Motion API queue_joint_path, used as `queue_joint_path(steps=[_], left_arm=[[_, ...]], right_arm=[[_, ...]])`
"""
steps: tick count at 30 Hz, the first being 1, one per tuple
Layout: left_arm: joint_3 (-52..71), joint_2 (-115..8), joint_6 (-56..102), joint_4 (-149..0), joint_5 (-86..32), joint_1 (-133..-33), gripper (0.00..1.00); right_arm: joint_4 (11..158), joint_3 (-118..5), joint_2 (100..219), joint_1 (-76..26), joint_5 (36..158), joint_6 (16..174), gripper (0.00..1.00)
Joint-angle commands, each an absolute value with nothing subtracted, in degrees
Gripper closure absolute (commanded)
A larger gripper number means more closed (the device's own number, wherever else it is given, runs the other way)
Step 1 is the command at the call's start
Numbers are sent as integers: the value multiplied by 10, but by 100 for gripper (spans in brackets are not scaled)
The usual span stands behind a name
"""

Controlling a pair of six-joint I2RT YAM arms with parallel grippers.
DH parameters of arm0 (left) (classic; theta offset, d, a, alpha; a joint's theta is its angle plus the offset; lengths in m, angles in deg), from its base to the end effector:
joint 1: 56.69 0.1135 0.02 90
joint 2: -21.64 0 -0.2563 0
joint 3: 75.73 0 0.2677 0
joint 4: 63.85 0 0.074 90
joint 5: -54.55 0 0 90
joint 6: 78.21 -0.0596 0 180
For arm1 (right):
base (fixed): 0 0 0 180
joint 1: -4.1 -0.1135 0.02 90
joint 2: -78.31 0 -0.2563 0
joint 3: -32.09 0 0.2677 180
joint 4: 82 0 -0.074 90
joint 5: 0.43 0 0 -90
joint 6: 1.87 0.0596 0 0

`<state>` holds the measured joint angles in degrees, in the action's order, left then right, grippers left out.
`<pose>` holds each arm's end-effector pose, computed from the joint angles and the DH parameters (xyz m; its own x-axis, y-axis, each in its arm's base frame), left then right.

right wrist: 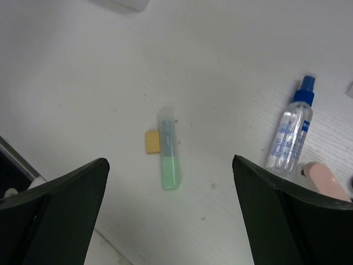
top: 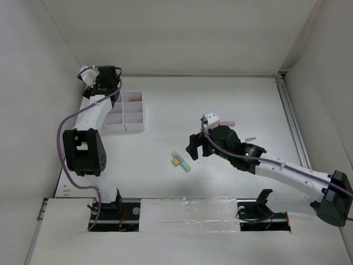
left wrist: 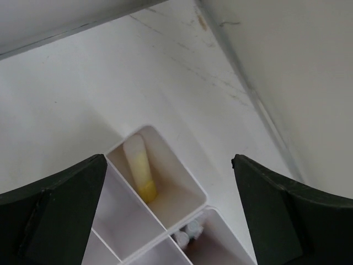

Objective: Sort the stationery into containers
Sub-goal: Place the pen in the storage box, then pick up the pen from the center of the board.

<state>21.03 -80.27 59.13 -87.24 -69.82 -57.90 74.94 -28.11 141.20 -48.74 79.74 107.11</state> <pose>0.4483 0.0242 0.2814 0.0281 -0.6077 -0.7936 -0.6755 0.5737 -0.4633 0.1834 0.2251 0.2714 -0.4733 -0.0940 -0.8759 -0.5694 0.7913 0.2228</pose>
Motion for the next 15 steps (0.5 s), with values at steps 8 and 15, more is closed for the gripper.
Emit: queue_joint_path(steps=[8, 15], left_arm=[[369, -677, 528, -1032, -559, -577, 0], [224, -538, 484, -1007, -419, -577, 0]], right_arm=[[706, -280, 1535, -482, 818, 1085, 0], [712, -294, 1603, -493, 830, 1080, 3]])
